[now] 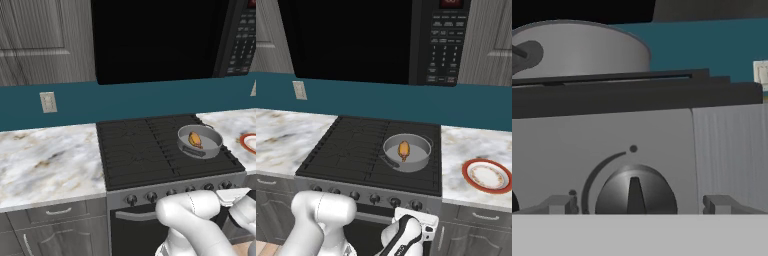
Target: Retrieve the frozen meat and place it in the pot on a burner. Then turn the burner on.
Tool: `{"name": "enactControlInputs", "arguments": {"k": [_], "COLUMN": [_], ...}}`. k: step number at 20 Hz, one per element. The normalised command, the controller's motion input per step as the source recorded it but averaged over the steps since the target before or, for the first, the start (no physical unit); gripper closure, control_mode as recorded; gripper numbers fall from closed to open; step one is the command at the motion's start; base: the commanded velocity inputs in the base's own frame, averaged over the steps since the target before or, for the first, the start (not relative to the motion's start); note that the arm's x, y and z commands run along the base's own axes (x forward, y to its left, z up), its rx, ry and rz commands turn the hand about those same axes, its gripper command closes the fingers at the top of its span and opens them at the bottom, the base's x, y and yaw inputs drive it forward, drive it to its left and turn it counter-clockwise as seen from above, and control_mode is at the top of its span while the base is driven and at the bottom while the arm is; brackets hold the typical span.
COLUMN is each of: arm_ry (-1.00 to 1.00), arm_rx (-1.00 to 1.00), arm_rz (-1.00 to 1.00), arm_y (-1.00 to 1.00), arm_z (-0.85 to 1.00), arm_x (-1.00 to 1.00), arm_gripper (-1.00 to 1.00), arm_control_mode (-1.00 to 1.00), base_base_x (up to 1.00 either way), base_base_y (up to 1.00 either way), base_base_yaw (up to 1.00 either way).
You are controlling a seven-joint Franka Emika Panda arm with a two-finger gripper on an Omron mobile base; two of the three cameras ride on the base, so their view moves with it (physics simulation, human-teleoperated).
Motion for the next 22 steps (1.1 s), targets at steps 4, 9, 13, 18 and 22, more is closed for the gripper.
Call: {"name": "enactControlInputs", "arguments": {"k": [4,9,13,18,22], "arm_ry": [-0.02,-0.01,0.00,0.00,0.00], "arm_rx": [0.00,0.00,0.00,0.00,-0.04], "arm_rz": [0.00,0.00,0.00,0.02,0.08], "arm_y": [0.00,0.00,0.00,0.00,0.01], "arm_z": [0.00,0.00,0.00,0.00,0.00], "arm_x": [0.01,0.01,0.00,0.00,0.00], "arm_gripper": [1.00,1.00,1.00,1.00,1.00], "arm_control_mode": [-1.00,-1.00,-1.00,-1.00,-1.00], "base_base_x": [0.00,0.00,0.00,0.00,0.00], "base_base_y": [0.00,0.00,0.00,0.00,0.00], "base_base_yaw": [0.00,0.00,0.00,0.00,0.00]}}
